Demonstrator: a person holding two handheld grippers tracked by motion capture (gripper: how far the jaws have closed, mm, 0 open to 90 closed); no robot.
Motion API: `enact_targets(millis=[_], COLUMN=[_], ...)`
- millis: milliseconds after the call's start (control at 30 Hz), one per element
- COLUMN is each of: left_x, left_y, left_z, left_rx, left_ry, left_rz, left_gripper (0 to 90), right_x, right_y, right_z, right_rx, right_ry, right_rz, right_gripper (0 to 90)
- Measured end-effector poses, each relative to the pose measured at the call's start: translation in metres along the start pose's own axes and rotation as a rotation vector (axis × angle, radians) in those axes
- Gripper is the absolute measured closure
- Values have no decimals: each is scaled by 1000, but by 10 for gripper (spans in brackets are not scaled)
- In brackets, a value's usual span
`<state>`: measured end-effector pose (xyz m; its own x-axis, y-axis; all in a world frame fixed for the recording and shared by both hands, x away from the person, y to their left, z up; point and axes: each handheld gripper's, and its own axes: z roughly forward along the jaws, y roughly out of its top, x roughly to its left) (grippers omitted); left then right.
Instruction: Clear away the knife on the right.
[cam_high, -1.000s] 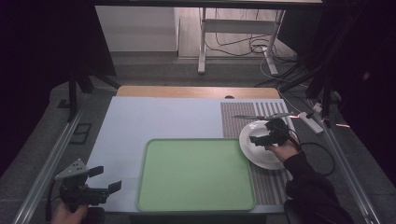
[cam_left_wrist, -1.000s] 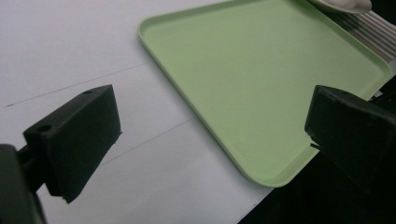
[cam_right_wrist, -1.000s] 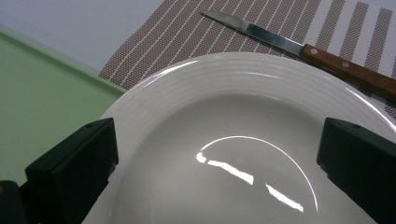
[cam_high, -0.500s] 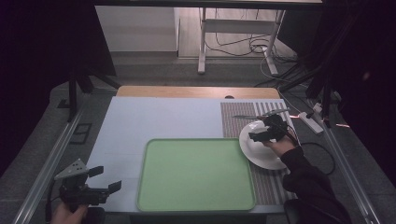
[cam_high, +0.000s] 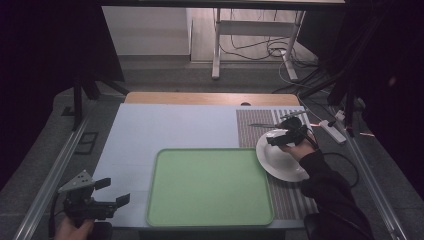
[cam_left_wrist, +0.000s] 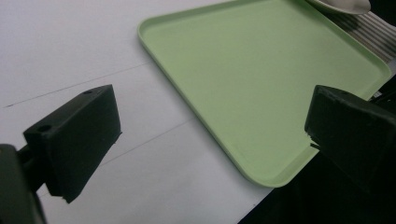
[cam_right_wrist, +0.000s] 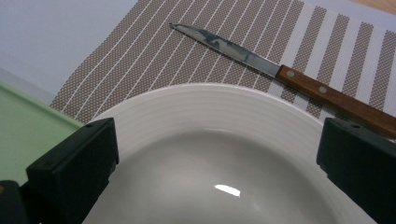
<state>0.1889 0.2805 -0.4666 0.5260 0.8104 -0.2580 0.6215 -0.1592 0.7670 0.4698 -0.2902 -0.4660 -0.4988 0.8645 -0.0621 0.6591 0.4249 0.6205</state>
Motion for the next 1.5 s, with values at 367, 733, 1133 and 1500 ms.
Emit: enact_targets(millis=[367,733,1133,1500], left_x=[0,0,0,0], left_y=[0,0,0,0], left_z=[0,0,0,0], left_rx=[-2,-3,-2,-2], left_ry=[-2,-4,-4,-3], left_rz=[-2,-2,-2,-2], left_gripper=[33,33,33,34], right_x=[-11,-22,-43,-65], right_y=[15,25,38,41], right_z=[15,30,35,46], right_rx=[17,38,34,81], right_ry=[-23,-38,-12,17], right_rz=[17,34,47,68], right_gripper=[25,27,488,899])
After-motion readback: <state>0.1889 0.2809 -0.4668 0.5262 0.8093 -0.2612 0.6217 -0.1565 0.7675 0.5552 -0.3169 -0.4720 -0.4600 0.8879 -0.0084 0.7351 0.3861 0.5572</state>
